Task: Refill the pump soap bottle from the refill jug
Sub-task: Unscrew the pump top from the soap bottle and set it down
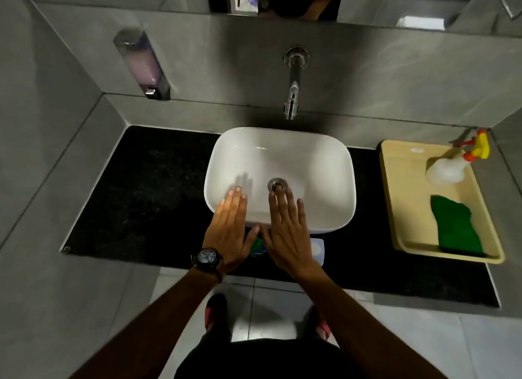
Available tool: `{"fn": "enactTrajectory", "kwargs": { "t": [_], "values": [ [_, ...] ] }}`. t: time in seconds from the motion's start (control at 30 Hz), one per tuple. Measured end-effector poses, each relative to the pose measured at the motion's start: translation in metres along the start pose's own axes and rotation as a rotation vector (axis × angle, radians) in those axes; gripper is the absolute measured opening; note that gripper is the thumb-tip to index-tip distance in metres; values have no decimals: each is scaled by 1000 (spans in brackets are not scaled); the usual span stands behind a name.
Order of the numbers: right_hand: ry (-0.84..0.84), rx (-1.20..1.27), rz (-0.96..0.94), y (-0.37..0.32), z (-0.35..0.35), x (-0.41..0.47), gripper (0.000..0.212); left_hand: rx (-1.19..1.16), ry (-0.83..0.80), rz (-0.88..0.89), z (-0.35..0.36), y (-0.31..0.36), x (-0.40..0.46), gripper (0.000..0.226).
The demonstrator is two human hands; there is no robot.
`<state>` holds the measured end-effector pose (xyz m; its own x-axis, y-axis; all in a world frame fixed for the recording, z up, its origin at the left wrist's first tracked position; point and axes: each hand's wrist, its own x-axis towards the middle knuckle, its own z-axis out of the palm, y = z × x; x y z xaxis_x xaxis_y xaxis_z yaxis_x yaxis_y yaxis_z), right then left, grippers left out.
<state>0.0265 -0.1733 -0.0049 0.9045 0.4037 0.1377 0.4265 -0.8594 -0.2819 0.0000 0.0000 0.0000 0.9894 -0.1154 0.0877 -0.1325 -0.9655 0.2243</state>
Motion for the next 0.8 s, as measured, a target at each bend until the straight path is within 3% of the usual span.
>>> {"fn": "enactTrajectory", "kwargs": {
  "t": [0.1,0.3,0.57,0.8],
  "values": [
    [-15,38,42,-4,1,-10,72,-66,-9,-5,2,0,-13,78],
    [73,212,23,-12,18,-42,35,-327,-200,-66,16,-13,-46,70],
    [-332,521,306,-11,45,-42,66,-502,-379,-183,46,-17,-36,58],
    [-330,674,432,-15,56,-27,43,-622,-396,-288,46,-14,-29,45]
  ]
}}
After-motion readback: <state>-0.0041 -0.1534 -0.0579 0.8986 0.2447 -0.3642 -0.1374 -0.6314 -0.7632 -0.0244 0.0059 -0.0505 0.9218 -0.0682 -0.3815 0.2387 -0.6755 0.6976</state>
